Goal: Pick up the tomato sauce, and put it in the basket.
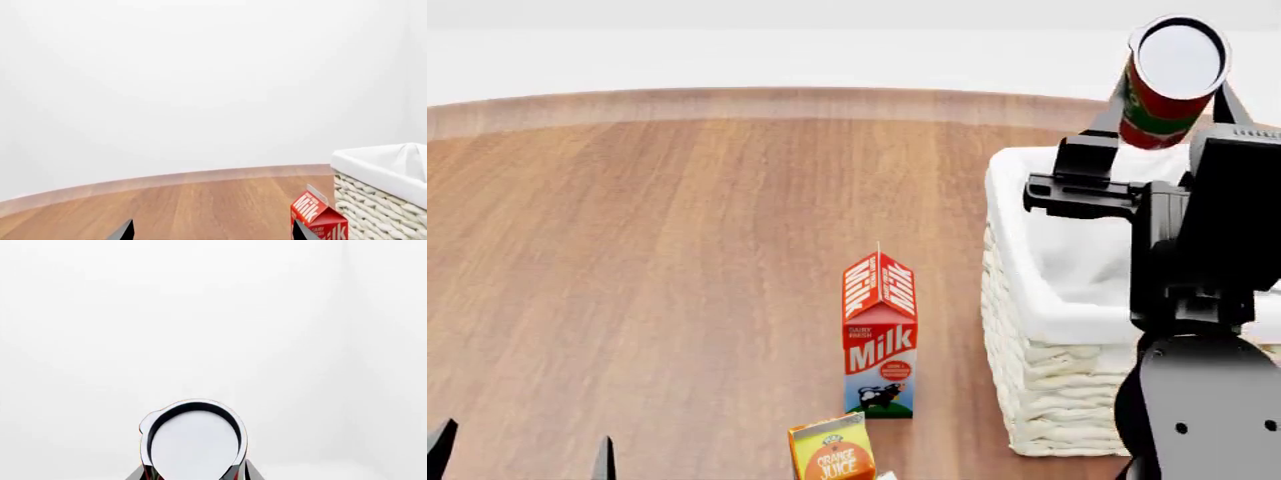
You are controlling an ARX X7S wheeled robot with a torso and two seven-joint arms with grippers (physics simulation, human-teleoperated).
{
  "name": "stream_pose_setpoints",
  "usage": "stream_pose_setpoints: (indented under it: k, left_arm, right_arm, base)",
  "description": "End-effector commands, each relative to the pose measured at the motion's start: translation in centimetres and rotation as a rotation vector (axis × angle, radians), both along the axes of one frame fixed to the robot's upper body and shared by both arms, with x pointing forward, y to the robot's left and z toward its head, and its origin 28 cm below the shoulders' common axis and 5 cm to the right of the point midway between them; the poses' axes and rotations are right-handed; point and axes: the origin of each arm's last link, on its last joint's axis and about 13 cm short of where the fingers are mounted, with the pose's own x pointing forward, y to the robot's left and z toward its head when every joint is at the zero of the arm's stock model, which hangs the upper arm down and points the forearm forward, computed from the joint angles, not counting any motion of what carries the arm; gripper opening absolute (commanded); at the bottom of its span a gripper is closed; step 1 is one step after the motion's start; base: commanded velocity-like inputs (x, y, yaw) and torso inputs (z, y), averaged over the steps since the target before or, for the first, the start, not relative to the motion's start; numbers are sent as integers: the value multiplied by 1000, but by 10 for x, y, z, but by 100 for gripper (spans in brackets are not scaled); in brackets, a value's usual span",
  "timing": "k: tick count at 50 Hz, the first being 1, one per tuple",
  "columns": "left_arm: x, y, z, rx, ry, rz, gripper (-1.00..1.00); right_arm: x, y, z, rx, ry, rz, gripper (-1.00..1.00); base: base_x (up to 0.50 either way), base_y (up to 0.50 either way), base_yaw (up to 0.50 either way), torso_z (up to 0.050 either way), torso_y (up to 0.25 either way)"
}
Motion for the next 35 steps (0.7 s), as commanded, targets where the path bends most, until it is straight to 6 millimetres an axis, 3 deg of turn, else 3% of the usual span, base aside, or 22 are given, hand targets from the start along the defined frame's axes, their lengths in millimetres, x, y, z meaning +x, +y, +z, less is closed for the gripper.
stream_pose_setpoints:
  k: [1, 12, 20, 35]
  left_arm:
    - [1, 0, -1, -1, 5, 0, 100]
    - [1, 0, -1, -1, 8, -6, 100]
    - [2, -1, -2, -1, 13, -11, 100]
    - [1, -2, -2, -6, 16, -19, 100]
  right_arm:
    - [45, -11, 4, 1, 42, -28, -100]
    - [78, -20, -4, 84, 143, -37, -100]
    - [91, -21, -11, 9, 224, -89, -100]
    - [85, -22, -37, 69, 409, -150, -100]
  base:
    - [0, 0, 0, 0, 0]
    - [0, 0, 0, 0, 0]
    - [0, 0, 0, 0, 0]
    - [0, 0, 0, 0, 1]
